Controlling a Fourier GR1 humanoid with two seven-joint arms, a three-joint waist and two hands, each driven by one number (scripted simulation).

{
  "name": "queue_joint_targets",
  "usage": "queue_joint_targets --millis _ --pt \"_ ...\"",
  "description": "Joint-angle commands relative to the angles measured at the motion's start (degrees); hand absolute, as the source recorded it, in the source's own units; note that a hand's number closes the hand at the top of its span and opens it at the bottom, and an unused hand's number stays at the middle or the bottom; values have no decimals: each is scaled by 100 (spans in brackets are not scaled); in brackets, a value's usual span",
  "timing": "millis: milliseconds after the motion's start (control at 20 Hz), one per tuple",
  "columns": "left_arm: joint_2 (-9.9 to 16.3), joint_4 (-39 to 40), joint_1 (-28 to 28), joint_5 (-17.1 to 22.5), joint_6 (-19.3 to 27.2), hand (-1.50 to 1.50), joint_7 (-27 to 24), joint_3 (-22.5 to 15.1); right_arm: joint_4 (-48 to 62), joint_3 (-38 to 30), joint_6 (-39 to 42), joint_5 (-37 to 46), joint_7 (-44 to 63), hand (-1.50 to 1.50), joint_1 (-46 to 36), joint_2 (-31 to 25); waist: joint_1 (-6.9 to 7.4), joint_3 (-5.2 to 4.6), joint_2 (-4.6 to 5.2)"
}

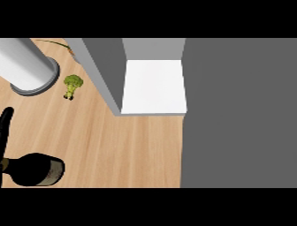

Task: Pick up the wine, place it into the cabinet and close the cabinet

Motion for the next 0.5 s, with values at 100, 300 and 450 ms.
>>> queue_joint_targets --millis 100,300,450 --pt "0 -802 -199 -1248 483 -150 1049 -704 -1063 24 -30 -457 378 -150 532 -23 -20 8 -26" --pt "231 -769 -643 -1240 624 -150 1383 -498 -1028 46 -204 -439 617 -150 258 -48 10 9 -20" --pt "450 -925 -677 -1142 625 -150 1571 -479 -1227 331 -401 -322 835 -150 237 47 49 2 -40"
